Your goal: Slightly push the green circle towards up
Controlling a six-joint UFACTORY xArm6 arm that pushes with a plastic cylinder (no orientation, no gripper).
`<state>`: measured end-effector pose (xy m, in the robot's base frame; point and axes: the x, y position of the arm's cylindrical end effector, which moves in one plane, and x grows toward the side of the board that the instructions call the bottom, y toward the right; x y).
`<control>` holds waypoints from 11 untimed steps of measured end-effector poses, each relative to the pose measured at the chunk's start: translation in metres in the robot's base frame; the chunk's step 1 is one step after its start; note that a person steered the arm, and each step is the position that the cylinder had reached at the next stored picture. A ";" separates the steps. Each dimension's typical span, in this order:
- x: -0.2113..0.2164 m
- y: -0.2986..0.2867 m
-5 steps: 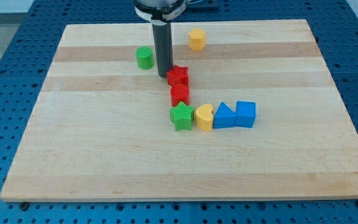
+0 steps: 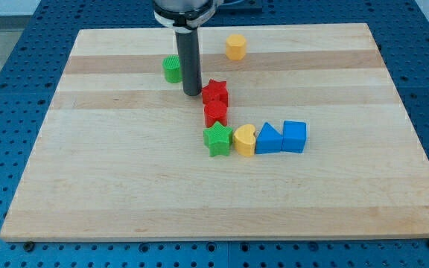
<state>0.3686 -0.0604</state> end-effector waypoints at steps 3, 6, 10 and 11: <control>0.000 -0.037; -0.035 -0.058; -0.072 -0.059; -0.072 -0.059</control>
